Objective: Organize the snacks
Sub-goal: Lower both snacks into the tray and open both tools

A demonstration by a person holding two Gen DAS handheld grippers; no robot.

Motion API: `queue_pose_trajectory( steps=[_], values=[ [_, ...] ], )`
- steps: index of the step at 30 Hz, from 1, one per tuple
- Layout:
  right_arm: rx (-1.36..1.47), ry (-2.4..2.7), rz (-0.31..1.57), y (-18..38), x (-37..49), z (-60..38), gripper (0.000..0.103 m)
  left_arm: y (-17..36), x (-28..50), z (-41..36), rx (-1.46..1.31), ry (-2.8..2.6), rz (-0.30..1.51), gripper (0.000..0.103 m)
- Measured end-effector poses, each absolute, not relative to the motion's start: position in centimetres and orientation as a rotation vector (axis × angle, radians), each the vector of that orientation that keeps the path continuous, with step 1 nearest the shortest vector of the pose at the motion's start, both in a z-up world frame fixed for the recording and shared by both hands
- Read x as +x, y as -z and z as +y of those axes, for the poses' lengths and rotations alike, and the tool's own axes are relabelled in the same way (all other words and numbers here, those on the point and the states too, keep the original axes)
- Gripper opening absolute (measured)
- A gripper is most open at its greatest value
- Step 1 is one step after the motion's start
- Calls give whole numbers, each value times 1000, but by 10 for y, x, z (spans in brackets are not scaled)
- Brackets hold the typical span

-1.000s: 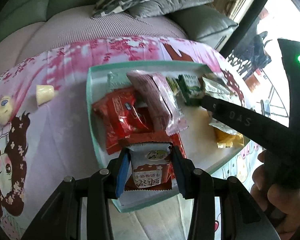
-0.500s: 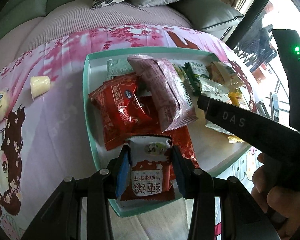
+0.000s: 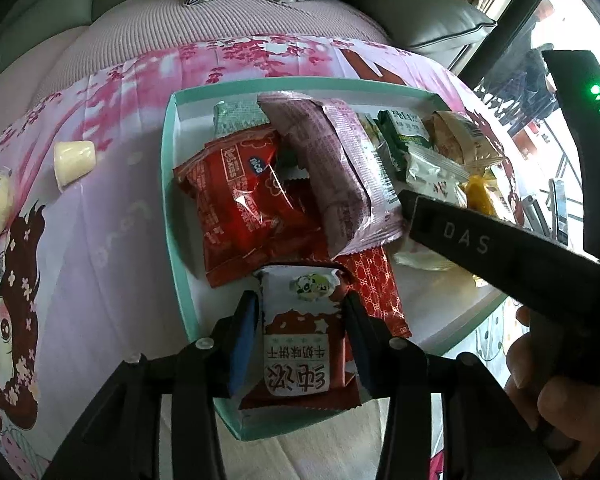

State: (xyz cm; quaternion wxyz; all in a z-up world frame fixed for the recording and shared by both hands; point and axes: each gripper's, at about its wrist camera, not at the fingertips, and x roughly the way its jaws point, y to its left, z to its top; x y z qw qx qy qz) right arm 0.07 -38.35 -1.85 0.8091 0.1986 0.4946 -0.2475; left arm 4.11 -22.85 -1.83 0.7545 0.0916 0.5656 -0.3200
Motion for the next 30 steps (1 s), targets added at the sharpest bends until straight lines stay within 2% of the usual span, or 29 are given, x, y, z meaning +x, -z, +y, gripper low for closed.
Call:
queue_pose_trajectory(
  steps=[1, 7, 15, 17, 19, 21, 23, 27, 30],
  values=[
    [425, 529, 1059, 19, 1, -384, 57, 17, 42, -228, 197, 693, 1232, 56],
    [441, 529, 1046, 16, -1, -385, 58, 1, 43, -223, 171, 682, 1176, 64],
    [428, 533, 1007, 3, -4, -382, 58, -25, 51, -203, 104, 644, 1099, 66],
    [424, 527, 999, 0, -5, -380, 57, -27, 57, -195, 72, 613, 1084, 70],
    [418, 523, 993, -3, -5, -378, 57, -28, 65, -181, 36, 555, 1075, 81],
    [415, 516, 977, -6, -5, -376, 63, -26, 73, -171, 11, 507, 1081, 87],
    [410, 507, 959, -10, -6, -373, 83, -22, 81, -159, -11, 447, 1090, 92],
    [406, 495, 941, -13, -5, -370, 87, -18, 93, -137, -40, 350, 1071, 98],
    [404, 496, 940, -12, -5, -369, 96, -17, 97, -121, -76, 300, 1048, 100]
  ],
)
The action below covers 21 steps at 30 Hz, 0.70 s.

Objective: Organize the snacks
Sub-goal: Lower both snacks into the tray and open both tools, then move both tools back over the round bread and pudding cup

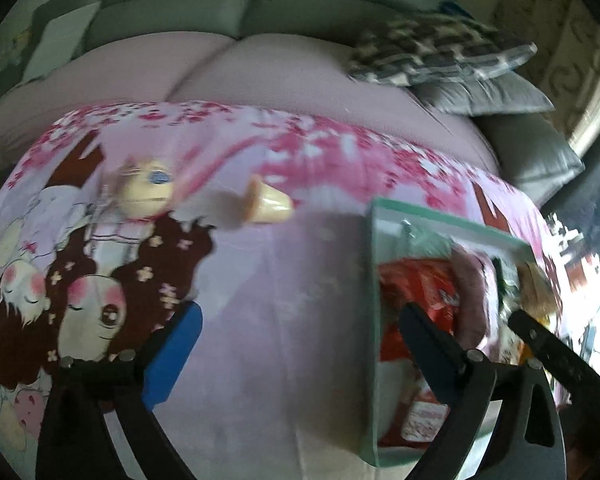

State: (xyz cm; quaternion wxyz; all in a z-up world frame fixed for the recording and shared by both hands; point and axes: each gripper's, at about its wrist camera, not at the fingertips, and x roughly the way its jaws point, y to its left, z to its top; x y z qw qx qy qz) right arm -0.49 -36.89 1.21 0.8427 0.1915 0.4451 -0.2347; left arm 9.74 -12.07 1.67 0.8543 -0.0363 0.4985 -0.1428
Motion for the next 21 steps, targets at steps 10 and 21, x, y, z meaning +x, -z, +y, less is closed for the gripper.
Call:
queue_pose_trajectory(
  steps=[10, 21],
  values=[
    [390, 477, 907, -16, -6, -366, 103, -15, 101, -103, -98, 214, 1031, 103],
    [323, 385, 834, -37, 2, -333, 103, -27, 104, -85, -79, 172, 947, 103]
  ],
)
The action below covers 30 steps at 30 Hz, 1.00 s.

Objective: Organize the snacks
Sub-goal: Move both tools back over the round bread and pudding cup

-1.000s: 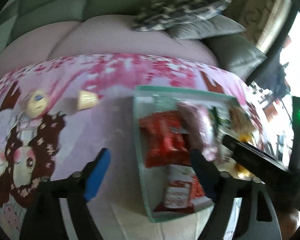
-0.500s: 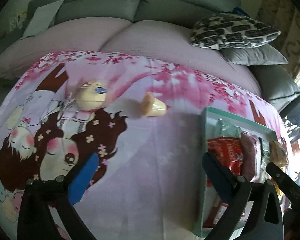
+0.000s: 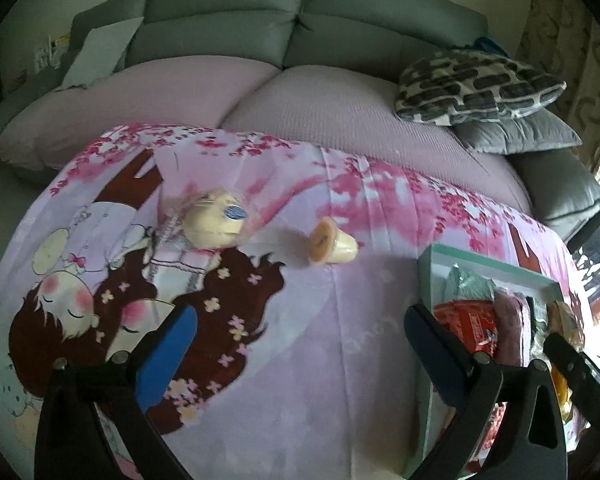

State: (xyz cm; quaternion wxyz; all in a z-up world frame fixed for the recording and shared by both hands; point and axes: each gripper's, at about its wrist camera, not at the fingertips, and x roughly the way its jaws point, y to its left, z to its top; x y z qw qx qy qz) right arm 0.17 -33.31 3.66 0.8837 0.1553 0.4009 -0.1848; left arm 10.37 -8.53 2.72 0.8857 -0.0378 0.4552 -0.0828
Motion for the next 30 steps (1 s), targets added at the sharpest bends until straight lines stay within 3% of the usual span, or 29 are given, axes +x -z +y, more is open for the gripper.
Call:
queue_pose_trajectory(
  steps=[13, 30],
  values=[
    [233, 232, 869, -32, 15, -271, 103, -24, 122, -9, -117, -47, 941, 103],
    [205, 183, 864, -31, 23, -246, 103, -29, 144, -9, -65, 5, 883, 103]
  ],
)
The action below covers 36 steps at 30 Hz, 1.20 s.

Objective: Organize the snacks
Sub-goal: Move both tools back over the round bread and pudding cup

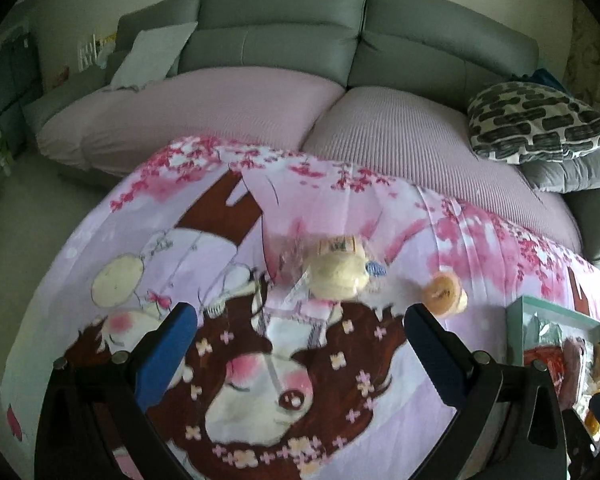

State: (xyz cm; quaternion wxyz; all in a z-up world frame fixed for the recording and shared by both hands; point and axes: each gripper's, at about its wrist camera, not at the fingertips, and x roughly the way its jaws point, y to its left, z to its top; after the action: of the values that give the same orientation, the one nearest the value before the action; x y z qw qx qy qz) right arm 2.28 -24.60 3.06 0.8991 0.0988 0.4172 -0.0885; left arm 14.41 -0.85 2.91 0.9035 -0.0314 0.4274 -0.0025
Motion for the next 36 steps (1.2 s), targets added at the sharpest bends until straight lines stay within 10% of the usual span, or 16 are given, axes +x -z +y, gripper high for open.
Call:
queue_pose_trajectory(
  steps=[28, 36],
  values=[
    [199, 63, 889, -17, 118, -190, 103, -6, 188, 21, -274, 127, 918, 103],
    [159, 36, 941, 7, 154, -180, 88, 12, 211, 9, -262, 164, 968, 103]
  ],
)
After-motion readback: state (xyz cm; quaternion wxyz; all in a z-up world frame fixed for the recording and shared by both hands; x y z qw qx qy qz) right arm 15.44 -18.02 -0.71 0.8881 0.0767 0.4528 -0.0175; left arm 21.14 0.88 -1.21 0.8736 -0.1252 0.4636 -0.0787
